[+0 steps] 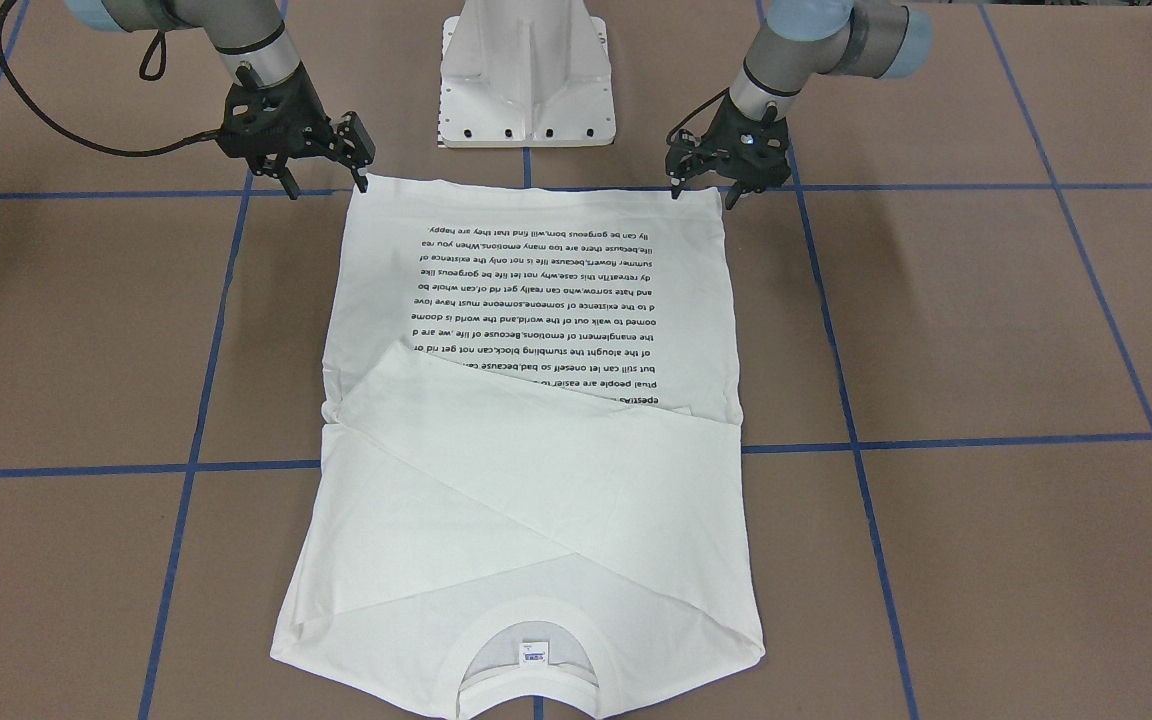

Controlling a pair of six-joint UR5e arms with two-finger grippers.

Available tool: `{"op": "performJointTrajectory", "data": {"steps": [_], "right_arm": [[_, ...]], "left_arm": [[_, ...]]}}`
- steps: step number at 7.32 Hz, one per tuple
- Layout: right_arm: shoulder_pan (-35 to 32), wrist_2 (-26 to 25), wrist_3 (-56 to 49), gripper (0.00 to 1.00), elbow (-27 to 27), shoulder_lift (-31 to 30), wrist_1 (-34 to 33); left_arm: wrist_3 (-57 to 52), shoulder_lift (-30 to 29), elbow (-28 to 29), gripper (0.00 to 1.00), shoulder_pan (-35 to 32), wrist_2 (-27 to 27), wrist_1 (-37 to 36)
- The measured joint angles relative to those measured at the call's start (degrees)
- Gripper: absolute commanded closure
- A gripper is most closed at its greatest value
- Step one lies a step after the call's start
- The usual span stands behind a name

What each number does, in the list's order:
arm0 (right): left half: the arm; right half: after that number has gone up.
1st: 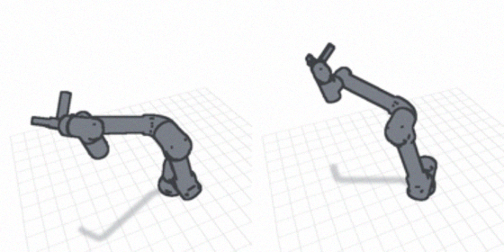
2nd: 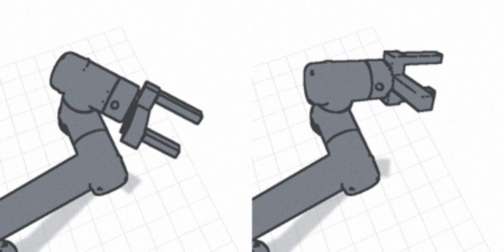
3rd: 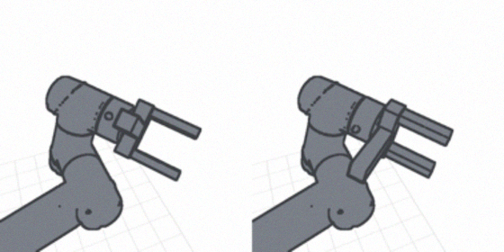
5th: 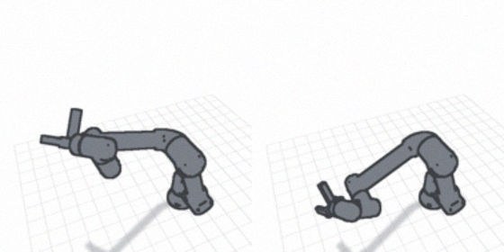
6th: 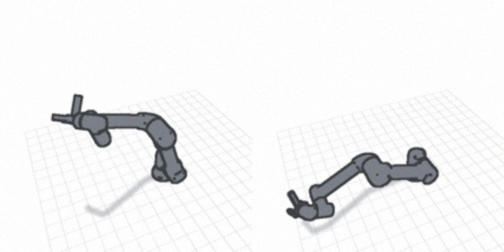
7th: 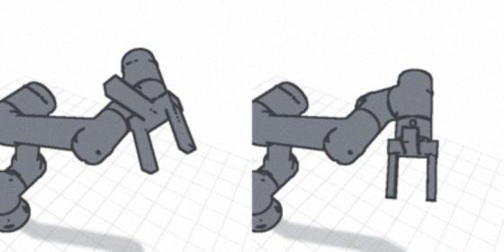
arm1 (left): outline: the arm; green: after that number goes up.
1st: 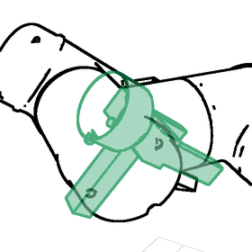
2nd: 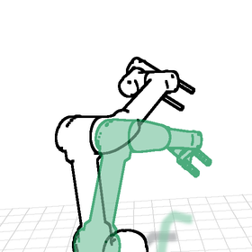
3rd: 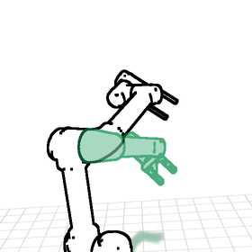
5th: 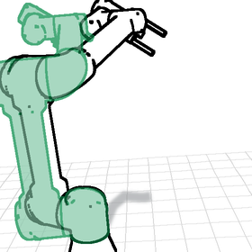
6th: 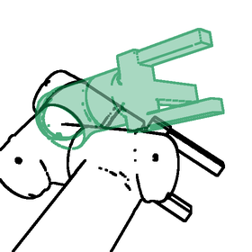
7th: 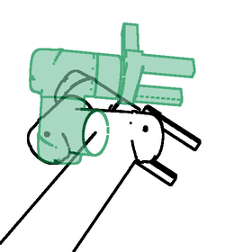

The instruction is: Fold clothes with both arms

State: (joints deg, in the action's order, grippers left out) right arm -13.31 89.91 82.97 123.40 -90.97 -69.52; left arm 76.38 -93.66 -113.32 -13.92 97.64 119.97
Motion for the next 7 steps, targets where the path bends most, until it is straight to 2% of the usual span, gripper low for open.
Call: {"op": "performJointTrajectory", "data": {"steps": [5, 7], "right_arm": [[0.15, 0.04, 0.00, 0.00, 0.06, 0.00, 0.00], [0.25, 0.04, 0.00, 0.00, 0.09, 0.00, 0.00]], "left_arm": [[-0.01, 0.13, -0.05, 0.33, 0.28, 0.00, -0.18], [-0.01, 0.27, -0.06, 0.42, 0.85, 0.00, -0.38]]}}
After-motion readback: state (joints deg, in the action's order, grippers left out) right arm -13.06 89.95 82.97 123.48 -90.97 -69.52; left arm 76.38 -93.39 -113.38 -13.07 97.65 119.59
